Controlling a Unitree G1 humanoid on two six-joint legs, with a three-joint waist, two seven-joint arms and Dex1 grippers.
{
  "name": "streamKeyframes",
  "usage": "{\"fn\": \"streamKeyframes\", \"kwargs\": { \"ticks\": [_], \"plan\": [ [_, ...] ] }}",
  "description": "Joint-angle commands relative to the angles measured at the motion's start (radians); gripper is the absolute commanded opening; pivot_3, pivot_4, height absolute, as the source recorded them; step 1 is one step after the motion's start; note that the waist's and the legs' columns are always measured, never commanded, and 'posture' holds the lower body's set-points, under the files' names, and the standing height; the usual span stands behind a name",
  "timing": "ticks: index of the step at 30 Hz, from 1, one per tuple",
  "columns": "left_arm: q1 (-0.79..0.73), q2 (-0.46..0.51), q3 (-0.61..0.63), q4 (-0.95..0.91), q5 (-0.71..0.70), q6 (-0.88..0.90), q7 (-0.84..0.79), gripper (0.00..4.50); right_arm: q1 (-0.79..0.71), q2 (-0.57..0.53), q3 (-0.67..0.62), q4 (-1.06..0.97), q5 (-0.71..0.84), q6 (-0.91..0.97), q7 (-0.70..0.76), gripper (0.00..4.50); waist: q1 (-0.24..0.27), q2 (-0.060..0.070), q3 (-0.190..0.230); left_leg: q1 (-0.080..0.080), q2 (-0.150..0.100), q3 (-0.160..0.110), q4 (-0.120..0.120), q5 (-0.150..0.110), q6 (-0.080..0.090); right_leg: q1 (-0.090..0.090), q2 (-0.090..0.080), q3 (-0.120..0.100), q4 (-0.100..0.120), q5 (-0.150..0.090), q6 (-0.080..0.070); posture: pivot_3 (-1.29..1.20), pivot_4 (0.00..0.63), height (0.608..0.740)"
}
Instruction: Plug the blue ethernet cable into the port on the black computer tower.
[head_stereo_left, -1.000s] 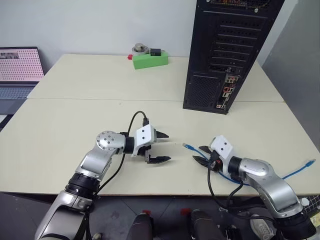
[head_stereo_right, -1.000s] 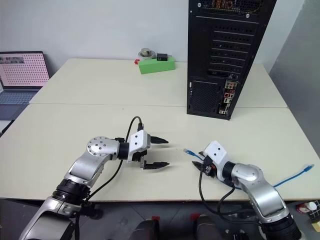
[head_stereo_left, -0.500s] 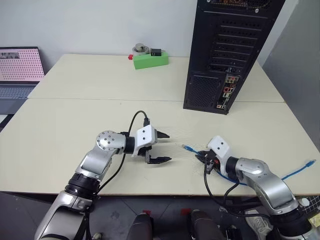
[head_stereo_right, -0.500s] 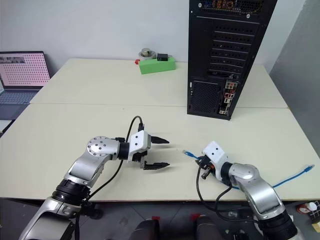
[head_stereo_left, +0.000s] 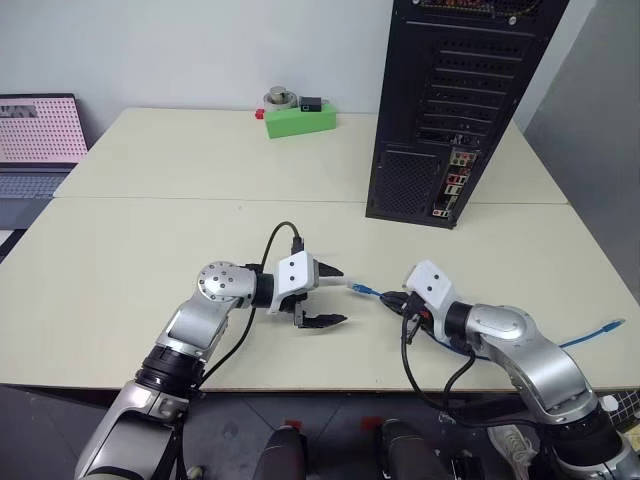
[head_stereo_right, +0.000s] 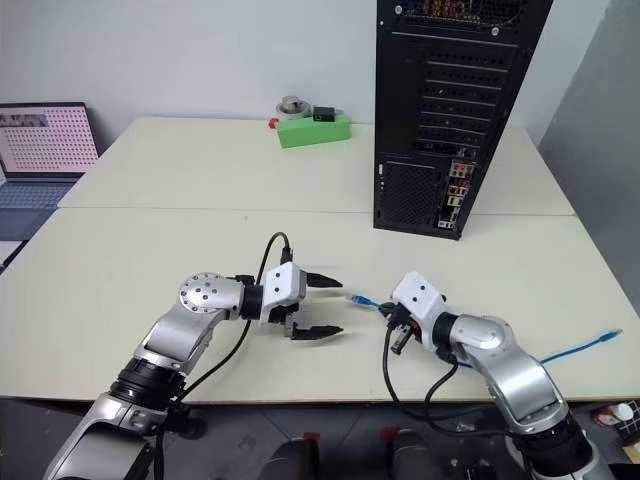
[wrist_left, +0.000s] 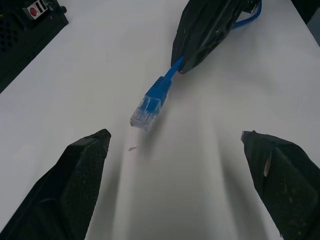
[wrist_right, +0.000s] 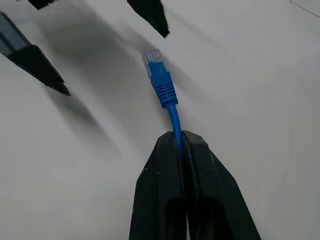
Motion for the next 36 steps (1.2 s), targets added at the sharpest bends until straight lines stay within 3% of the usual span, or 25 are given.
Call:
{"fn": "streamKeyframes", "kwargs": {
  "ticks": [1, 5, 8, 26, 36],
  "plan": [
    [-0.032, -0.014, 0.003, 0.013, 0.003, -0.02, -0.003, 4.5, -0.025, 0.001, 0.008, -0.061, 0.019, 0.009, 0.016, 0.03, 0.0, 0.0, 0.0, 0.0, 0.0, 0.0, 0.0, 0.0, 0.0, 0.0, 0.0, 0.0, 0.0, 0.0, 0.0, 0.0, 0.15, 0.74],
    [-0.049, -0.021, 0.007, 0.041, 0.001, -0.023, -0.015, 4.5, -0.028, -0.004, 0.018, -0.068, 0.014, 0.01, 0.024, 0.03, 0.0, 0.0, 0.0, 0.0, 0.0, 0.0, 0.0, 0.0, 0.0, 0.0, 0.0, 0.0, 0.0, 0.0, 0.0, 0.0, 0.15, 0.74],
    [-0.056, -0.022, 0.005, 0.059, 0.001, -0.033, -0.023, 4.03, -0.029, -0.006, 0.022, -0.071, 0.014, 0.012, 0.031, 0.0, 0.0, 0.0, 0.0, 0.0, 0.0, 0.0, 0.0, 0.0, 0.0, 0.0, 0.0, 0.0, 0.0, 0.0, 0.0, 0.0, 0.15, 0.74],
    [-0.059, -0.019, 0.009, 0.072, -0.003, -0.038, -0.078, 0.14, -0.02, -0.045, 0.039, -0.082, -0.005, -0.011, 0.059, 0.0, 0.0, 0.0, 0.0, 0.0, 0.0, 0.0, 0.0, 0.0, 0.0, 0.0, 0.0, 0.0, 0.0, 0.0, 0.0, 0.0, 0.15, 0.74],
    [-0.044, -0.009, 0.006, 0.064, -0.008, -0.037, -0.099, 0.05, -0.027, -0.053, 0.036, -0.065, -0.017, -0.03, 0.059, 0.0, 0.0, 0.0, 0.0, 0.0, 0.0, 0.0, 0.0, 0.0, 0.0, 0.0, 0.0, 0.0, 0.0, 0.0, 0.0, 0.0, 0.15, 0.74]
  ]
}}
